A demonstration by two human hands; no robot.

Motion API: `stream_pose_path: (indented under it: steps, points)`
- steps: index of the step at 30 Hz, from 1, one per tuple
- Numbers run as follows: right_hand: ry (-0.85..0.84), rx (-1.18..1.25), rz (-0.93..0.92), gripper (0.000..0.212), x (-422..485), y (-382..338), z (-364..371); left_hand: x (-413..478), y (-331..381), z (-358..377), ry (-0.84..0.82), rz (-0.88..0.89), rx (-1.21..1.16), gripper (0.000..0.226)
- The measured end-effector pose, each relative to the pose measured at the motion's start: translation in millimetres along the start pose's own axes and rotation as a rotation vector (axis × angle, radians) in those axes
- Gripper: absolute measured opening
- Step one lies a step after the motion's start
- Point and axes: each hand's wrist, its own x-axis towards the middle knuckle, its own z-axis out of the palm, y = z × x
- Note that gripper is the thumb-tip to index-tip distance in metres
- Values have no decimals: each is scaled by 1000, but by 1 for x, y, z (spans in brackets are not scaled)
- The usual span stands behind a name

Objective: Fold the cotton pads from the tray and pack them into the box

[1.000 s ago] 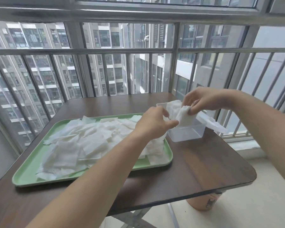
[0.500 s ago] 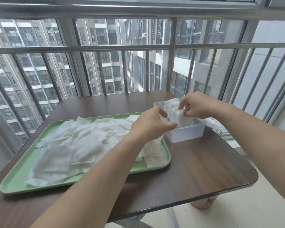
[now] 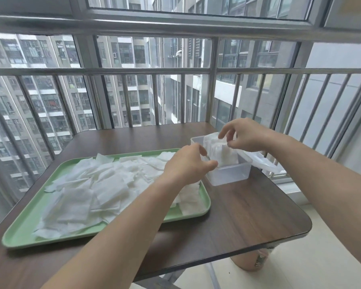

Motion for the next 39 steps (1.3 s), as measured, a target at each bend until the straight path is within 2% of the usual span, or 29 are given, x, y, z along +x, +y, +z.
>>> stream_pose_path:
  steps: [4, 7, 9, 15, 18, 23, 26, 31, 35, 37, 39]
  points:
    - [63, 44, -63, 23, -4, -22, -6, -6, 1, -14, -15, 7, 2, 44]
    - [90, 117, -129, 16, -7, -46, -6, -16, -4, -32, -10, 22, -4, 29]
    - [87, 181, -172, 14, -7, -62, -2, -24, -12, -47, 1, 24, 3, 30]
    - [-64, 260, -227, 18, 5, -105, 28, -43, -55, -93, 50, -65, 26, 22]
    - [-171, 225, -236, 20, 14, -121, 47, -45, -83, -107, 77, -111, 16, 6]
    - [-171, 35, -233, 23, 24, -136, 73, -38, -111, -115, 128, -103, -39, 16]
    - [-182, 20, -185, 26, 31, -141, 85, -31, -116, -121, 157, -74, -76, 18]
    - [-119, 80, -152, 19, 38, -140, 95, -17, -116, -124, 217, -28, -152, 14]
    - [56, 134, -133, 13, 40, -136, 88, -8, -119, -120, 311, 12, -210, 10]
    - [172, 280, -142, 11, 40, -136, 83, -11, -120, -117, 373, 51, -229, 8]
    - [192, 615, -146, 10, 39, -138, 79, -16, -120, -115, 378, 96, -276, 28]
